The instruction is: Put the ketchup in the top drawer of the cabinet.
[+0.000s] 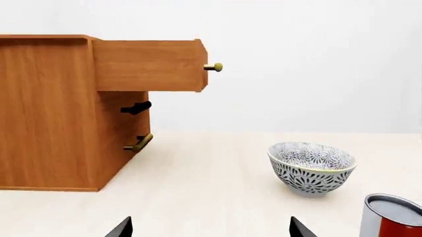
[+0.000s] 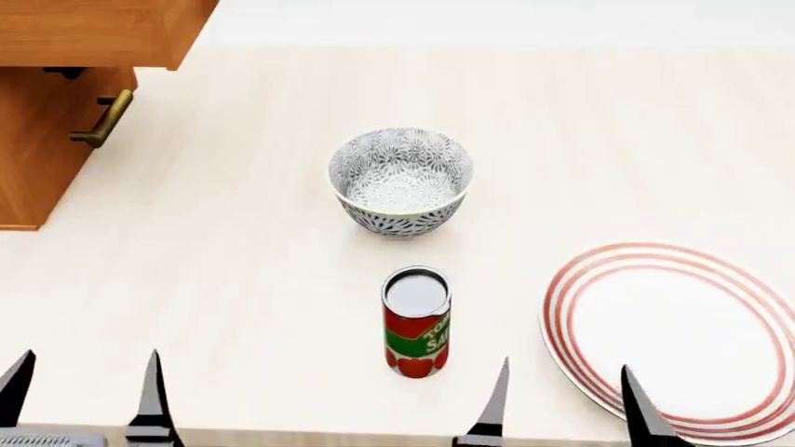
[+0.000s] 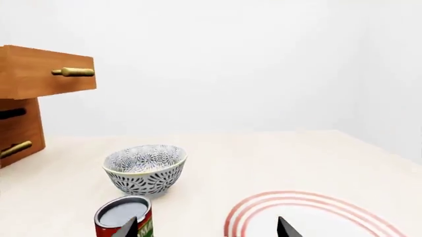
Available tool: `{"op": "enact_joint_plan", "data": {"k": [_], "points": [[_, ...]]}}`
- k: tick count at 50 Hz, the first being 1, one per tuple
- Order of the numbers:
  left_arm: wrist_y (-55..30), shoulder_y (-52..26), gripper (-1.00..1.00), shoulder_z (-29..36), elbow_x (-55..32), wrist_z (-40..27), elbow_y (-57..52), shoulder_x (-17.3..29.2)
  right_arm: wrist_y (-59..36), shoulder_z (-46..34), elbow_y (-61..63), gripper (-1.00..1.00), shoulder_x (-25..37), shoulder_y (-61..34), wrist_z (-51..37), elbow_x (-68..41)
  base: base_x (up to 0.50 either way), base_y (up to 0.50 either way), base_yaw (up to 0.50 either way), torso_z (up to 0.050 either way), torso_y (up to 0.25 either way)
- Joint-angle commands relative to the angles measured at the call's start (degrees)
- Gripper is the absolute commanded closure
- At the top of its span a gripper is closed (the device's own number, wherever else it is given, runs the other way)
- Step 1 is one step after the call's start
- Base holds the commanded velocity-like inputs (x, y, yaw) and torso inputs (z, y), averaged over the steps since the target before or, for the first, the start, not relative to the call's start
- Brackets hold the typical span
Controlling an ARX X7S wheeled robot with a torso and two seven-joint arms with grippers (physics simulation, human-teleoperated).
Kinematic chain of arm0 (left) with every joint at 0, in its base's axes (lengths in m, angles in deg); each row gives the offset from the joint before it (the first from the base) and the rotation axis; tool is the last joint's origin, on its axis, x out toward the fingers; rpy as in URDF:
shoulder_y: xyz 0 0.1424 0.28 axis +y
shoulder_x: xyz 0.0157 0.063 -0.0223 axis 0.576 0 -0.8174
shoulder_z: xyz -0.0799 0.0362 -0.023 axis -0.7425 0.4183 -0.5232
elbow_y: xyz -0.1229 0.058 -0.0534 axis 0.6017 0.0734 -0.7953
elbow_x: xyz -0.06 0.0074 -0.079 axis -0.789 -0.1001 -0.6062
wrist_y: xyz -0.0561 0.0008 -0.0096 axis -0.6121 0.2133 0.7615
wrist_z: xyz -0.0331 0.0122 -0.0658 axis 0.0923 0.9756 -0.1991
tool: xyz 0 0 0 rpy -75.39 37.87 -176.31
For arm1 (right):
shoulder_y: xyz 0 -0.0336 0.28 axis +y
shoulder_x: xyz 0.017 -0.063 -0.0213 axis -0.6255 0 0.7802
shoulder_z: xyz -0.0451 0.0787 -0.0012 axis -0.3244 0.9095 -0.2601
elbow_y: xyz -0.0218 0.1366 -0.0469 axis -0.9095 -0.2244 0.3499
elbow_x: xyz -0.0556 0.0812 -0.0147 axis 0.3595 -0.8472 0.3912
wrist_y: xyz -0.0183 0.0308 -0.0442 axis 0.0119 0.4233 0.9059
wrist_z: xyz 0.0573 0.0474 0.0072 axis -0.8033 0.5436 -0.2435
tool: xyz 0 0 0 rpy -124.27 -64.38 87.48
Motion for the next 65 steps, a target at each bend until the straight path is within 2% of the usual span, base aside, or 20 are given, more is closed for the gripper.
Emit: {"op": "enact_joint_plan", "data": {"k": [1,7,14,49,60,65], "points": [[-6.4,1.2,-1.00,0.1,-2.6,-1.7,-13.4,1.4,-2.1,0.3,12.1,-1.00,1.8,2.3,-1.5,-1.4,0.00,0.00,0.00,0.000,0.000],[-8.7,2.3,-1.00,0.4,-3.5,-2.4,-20.2,2.2,-3.7,-0.1,17.3,-1.00,2.7,3.2,-2.1,-2.0,0.00,0.00,0.00,0.000,0.000],[-8.1,2.2,-1.00,0.3,-3.9,-3.0,-19.7,2.8,-4.5,-0.2,18.4,-1.00,3.3,3.2,-2.7,-2.4,0.04,0.00,0.00,0.000,0.000],[-7.0,1.4,-1.00,1.4,-5.8,-5.4,-17.1,5.1,-4.4,-2.1,17.3,-1.00,4.9,2.4,-4.2,-4.0,0.50,0.00,0.00,0.000,0.000],[-6.9,1.1,-1.00,2.3,-5.9,-5.9,-16.7,5.6,-3.0,-1.7,16.7,-1.00,5.1,2.6,-4.6,-5.2,0.00,0.00,0.00,0.000,0.000],[-7.1,1.0,-1.00,2.6,-6.0,-6.3,-16.7,5.8,-3.0,-2.4,16.5,-1.00,5.6,2.5,-5.1,-3.9,0.00,0.48,0.00,0.000,0.000]]}}
